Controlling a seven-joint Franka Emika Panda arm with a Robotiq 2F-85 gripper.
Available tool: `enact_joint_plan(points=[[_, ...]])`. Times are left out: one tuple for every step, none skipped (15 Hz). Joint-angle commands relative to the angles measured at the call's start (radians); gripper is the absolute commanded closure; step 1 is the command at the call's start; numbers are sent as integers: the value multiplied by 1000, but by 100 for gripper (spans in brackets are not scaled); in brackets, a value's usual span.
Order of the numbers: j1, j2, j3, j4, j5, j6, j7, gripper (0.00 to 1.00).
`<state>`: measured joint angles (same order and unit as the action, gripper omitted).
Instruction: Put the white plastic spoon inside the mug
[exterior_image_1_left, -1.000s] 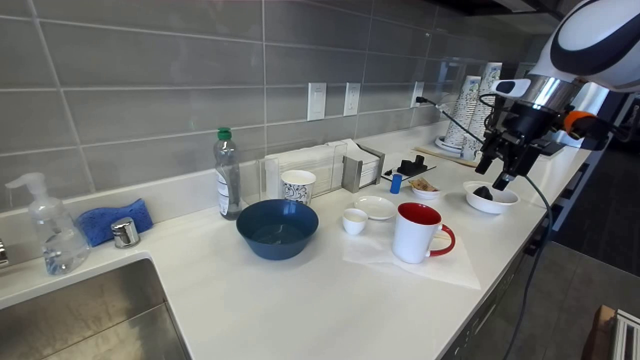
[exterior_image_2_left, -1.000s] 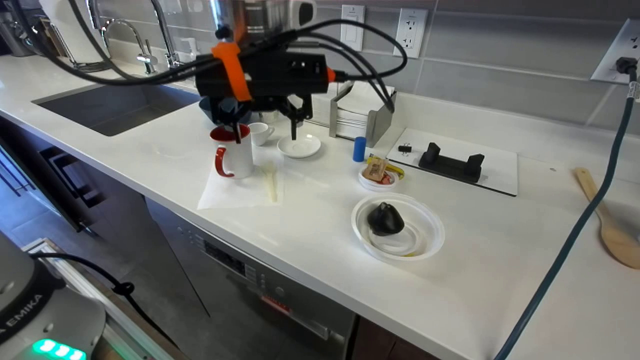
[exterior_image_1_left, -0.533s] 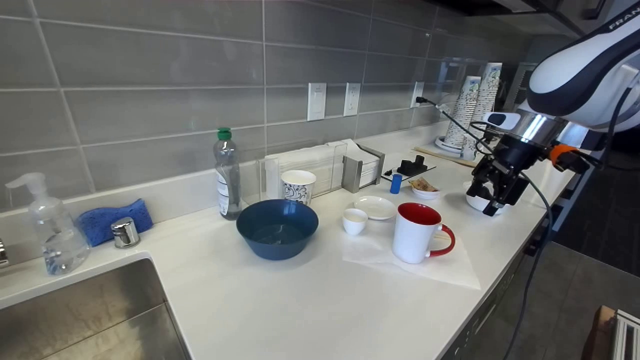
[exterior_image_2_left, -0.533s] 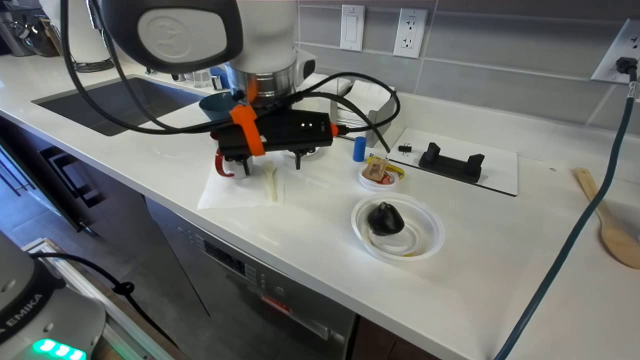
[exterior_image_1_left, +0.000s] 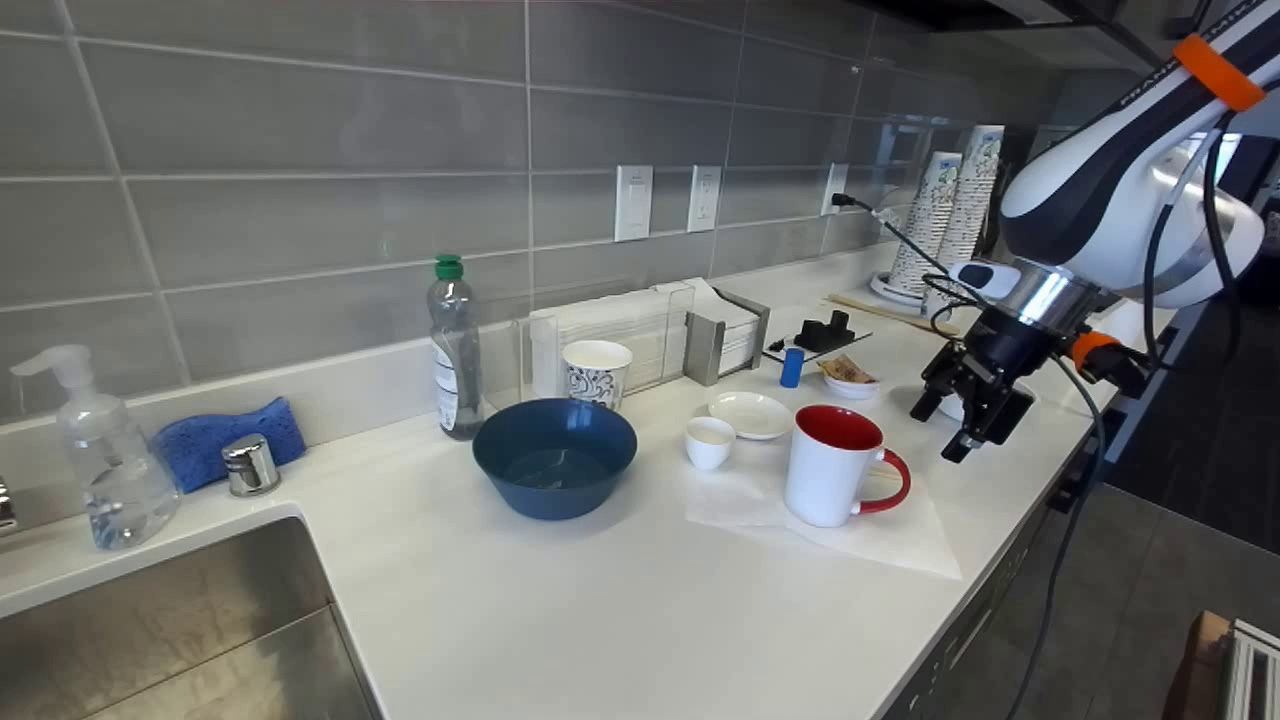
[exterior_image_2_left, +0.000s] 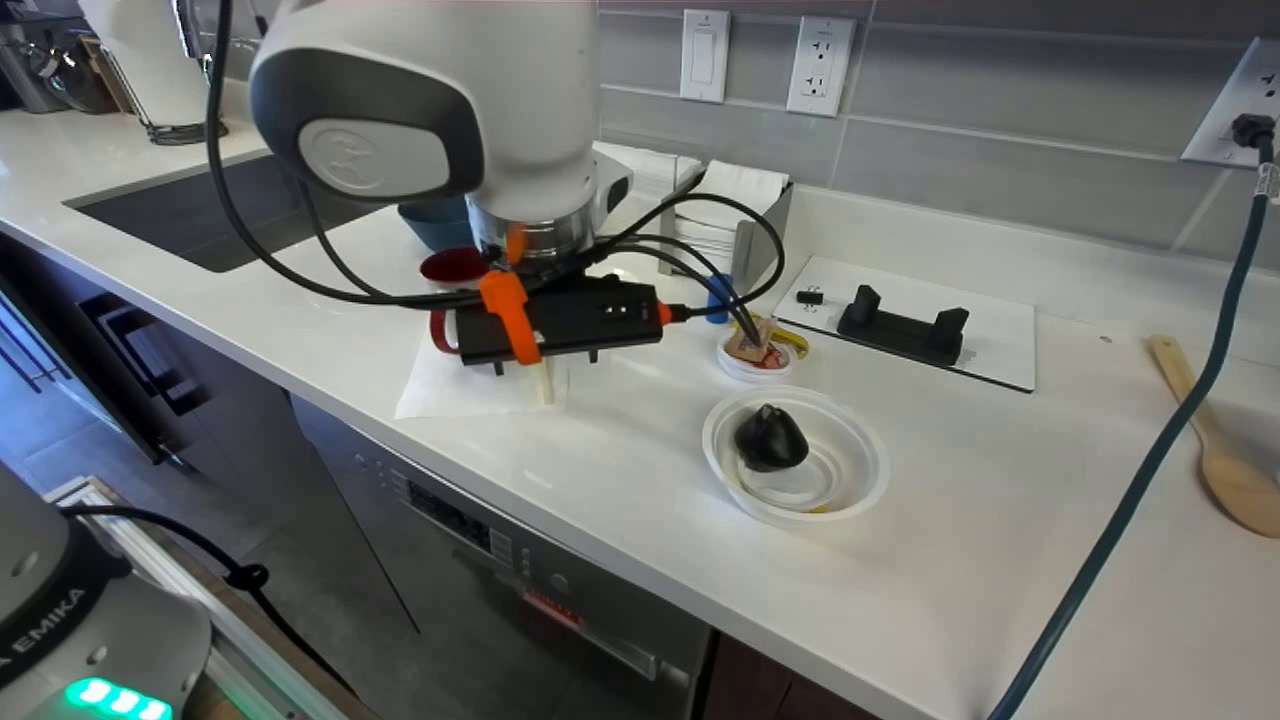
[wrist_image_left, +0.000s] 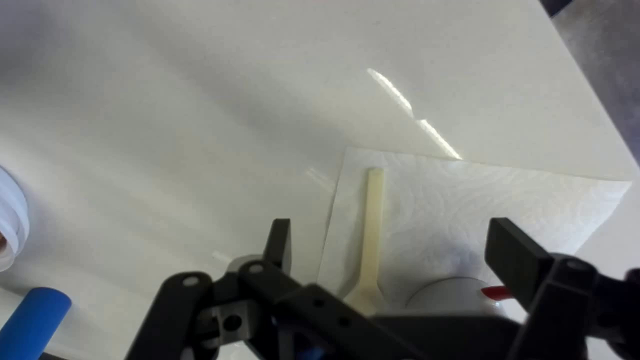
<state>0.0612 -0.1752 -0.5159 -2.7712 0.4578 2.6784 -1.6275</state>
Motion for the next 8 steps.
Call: enact_joint_plan(points=[[47, 46, -17, 0, 129, 42, -132, 0], [54, 56, -15, 0, 160, 42, -161, 0], [59, 67, -13, 0, 188, 42, -191, 0], [63, 81, -10, 0, 210, 42, -219, 0], [71, 92, -8, 0, 248, 56, -263, 0], [75, 99, -7, 0, 278, 57, -293, 0], [81, 103, -5, 0, 315, 65, -333, 0], [85, 107, -4, 0, 348, 67, -365, 4]])
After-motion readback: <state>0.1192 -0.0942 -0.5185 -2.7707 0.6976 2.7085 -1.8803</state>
